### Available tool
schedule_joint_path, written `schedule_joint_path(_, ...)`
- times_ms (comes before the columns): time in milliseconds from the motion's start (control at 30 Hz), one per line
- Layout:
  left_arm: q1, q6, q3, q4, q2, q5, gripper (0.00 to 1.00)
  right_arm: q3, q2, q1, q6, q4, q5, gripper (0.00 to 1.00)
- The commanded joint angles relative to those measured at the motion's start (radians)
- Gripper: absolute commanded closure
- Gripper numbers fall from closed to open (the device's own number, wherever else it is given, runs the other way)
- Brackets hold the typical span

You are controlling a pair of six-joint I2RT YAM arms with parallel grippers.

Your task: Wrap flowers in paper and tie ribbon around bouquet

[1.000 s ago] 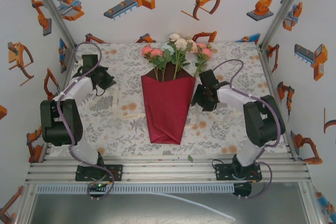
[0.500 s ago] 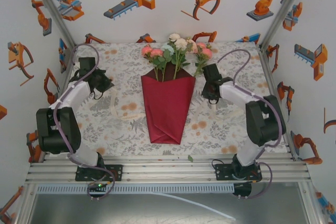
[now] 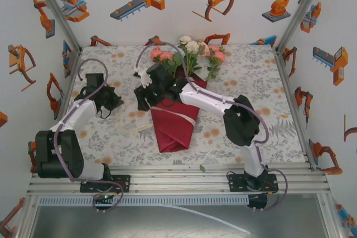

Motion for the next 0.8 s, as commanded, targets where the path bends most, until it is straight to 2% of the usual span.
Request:
schedule_joint_path(0, -0.009, 0.02, -0.023, -0.022, -0.053, -0.025, 1.0, -0.035, -0.069, -0.062, -0.086, -0.119, -0.099, 0.36)
schedule_joint_path(133, -0.01, 0.024, -0.035, -0.033, -0.075, -0.02, 1.0, -0.054, -0.106, -0.082, -0.071, -0.099, -0.098, 0.3)
schedule_joint_path(267, -0.015, 0.031, -0.057, -0.047, -0.151, -0.021, 1.0, -0.045, -0.066, -0.109, 0.026, -0.024, -0.103, 0.29)
schedule_joint_path(300, -0.015, 0.037, -0.055, -0.076, -0.175, -0.037, 1.0, -0.028, -0.052, -0.113, 0.049, -0.021, -0.098, 0.2)
schedule_joint_path(367, -0.021, 0.068, -0.047, -0.157, -0.231, -0.101, 1.0, -0.015, -0.054, -0.114, 0.071, -0.015, -0.075, 0.2)
schedule_joint_path(433, -0.054, 0.125, -0.044, -0.234, -0.297, -0.216, 1.0, -0.039, -0.088, -0.123, 0.108, 0.017, -0.034, 0.2)
schedule_joint_path(500, -0.092, 0.192, -0.046, -0.25, -0.349, -0.238, 1.0, -0.075, -0.133, -0.149, 0.154, 0.032, 0.01, 0.21)
schedule_joint_path(567, -0.151, 0.236, -0.041, -0.206, -0.388, -0.21, 1.0, -0.124, -0.19, -0.188, 0.223, 0.038, 0.058, 0.22)
schedule_joint_path(633, -0.232, 0.278, -0.02, -0.069, -0.367, -0.17, 1.0, -0.208, -0.27, -0.243, 0.296, 0.062, 0.111, 0.23)
schedule_joint_path(700, -0.305, 0.335, 0.055, 0.069, -0.268, -0.118, 1.0, -0.308, -0.356, -0.288, 0.343, 0.088, 0.181, 0.23)
schedule_joint_path(767, -0.385, 0.417, 0.18, 0.158, -0.103, -0.064, 1.0, -0.406, -0.444, -0.325, 0.365, 0.093, 0.26, 0.23)
